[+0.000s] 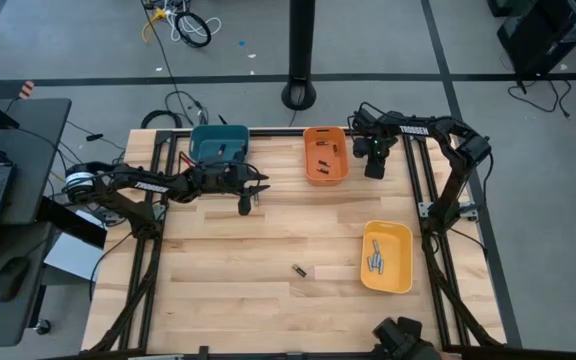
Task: Sort batteries
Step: Put the silver battery into the yellow bin
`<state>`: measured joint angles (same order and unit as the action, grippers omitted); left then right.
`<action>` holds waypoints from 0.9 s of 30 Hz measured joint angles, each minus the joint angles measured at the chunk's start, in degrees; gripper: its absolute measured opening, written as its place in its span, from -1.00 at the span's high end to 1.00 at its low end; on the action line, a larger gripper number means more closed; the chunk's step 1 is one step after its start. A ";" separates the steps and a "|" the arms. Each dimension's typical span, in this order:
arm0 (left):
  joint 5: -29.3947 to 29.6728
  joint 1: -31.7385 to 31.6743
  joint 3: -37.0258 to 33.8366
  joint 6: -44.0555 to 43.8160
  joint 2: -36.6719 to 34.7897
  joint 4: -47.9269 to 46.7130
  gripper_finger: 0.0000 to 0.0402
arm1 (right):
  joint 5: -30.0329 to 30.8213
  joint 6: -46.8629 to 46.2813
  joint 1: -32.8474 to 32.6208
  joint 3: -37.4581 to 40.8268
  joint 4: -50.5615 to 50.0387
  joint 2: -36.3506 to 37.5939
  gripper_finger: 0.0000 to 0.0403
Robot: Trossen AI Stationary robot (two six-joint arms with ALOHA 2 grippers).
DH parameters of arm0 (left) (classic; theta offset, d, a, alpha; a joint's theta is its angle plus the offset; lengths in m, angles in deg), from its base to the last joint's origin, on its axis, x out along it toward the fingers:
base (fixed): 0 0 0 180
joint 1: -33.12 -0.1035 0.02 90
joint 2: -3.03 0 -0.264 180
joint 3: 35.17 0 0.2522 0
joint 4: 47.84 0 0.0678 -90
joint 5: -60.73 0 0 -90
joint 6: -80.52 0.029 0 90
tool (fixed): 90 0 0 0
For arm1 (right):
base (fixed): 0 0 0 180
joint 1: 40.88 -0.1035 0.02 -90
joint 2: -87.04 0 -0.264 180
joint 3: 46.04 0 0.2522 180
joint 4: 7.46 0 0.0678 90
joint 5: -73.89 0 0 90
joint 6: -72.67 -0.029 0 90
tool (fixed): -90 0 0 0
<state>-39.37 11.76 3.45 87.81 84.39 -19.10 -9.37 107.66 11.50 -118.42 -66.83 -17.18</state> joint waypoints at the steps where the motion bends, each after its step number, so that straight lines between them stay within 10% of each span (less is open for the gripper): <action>1: 0.01 0.00 0.00 0.00 0.00 -0.01 0.33 | -0.17 0.19 0.02 -0.20 -0.04 -0.02 0.65; 27: 0.00 0.00 0.00 0.13 0.00 -0.07 0.33 | -2.71 1.72 -0.25 -0.40 -0.06 8.56 0.84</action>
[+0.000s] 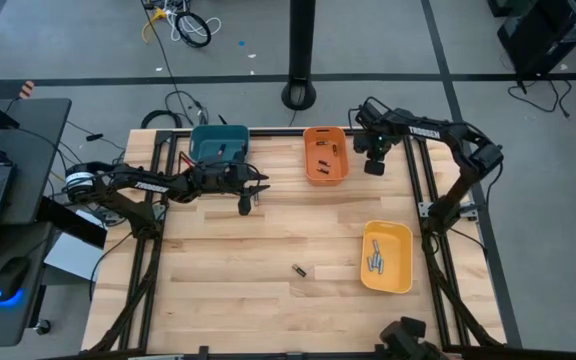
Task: Sort batteries
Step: Put the silver battery into the yellow bin
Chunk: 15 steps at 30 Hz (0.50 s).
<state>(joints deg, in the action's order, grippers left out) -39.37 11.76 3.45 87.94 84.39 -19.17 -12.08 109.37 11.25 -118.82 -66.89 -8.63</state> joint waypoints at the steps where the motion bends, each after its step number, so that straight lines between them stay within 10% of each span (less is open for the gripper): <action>1: 0.01 0.00 0.00 0.00 0.01 0.00 0.33 | 0.02 -0.31 -0.04 0.00 -0.47 0.63 0.84; 15: 0.01 0.00 0.00 0.02 0.00 0.36 0.33 | 0.35 -6.50 -5.83 -6.86 -8.30 10.36 0.85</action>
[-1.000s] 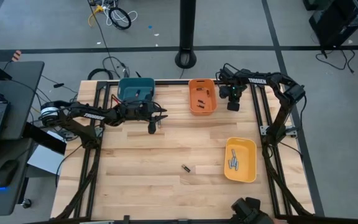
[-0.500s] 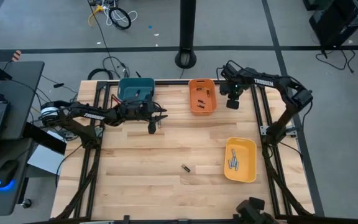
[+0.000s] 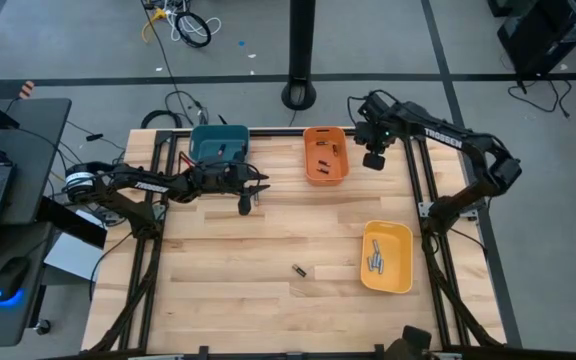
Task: Sort batteries
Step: Put the silver battery into the yellow bin
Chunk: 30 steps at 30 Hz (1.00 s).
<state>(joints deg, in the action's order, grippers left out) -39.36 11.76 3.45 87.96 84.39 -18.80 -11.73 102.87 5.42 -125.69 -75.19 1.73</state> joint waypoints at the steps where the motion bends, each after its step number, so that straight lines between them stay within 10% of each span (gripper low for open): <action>1: -0.02 0.00 0.00 0.00 0.00 0.04 0.33 | -0.57 -1.19 -1.02 -0.92 -1.32 0.44 0.85; 18: -0.02 0.00 0.00 -0.11 0.00 0.07 0.33 | -0.22 -30.54 -30.03 -3.47 -12.98 8.20 0.92; 30: -0.02 0.00 0.00 -0.08 0.00 0.07 0.33 | 1.71 -23.69 -15.65 -1.18 -5.97 4.78 0.84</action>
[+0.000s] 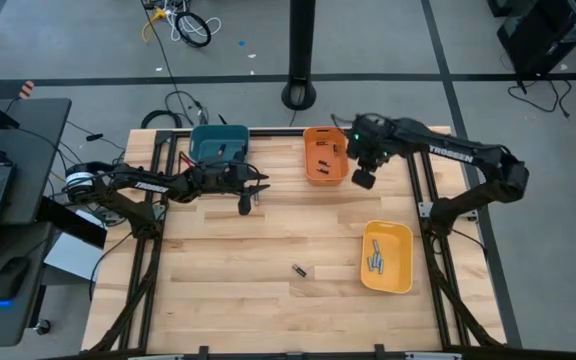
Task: Sort batteries
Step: Put the silver battery into the yellow bin
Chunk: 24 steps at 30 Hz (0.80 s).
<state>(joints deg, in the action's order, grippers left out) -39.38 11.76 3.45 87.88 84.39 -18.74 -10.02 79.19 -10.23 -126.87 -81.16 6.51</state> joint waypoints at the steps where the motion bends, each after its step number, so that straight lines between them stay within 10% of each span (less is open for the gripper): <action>1: 0.00 0.00 0.00 -0.04 0.00 -0.01 0.33 | -0.05 1.58 1.63 0.00 1.26 -0.79 0.85; 11: 1.54 0.01 0.04 -1.35 -1.06 -5.33 0.33 | -4.97 11.52 10.69 0.06 4.58 -7.02 0.96; 24: 3.65 4.43 9.28 1.60 -4.21 -40.38 0.33 | -4.84 7.48 1.48 5.09 14.21 9.50 0.96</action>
<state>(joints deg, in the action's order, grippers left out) -35.73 16.19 12.73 89.48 80.18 -59.12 -14.86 86.66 -8.75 -121.77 -66.95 16.01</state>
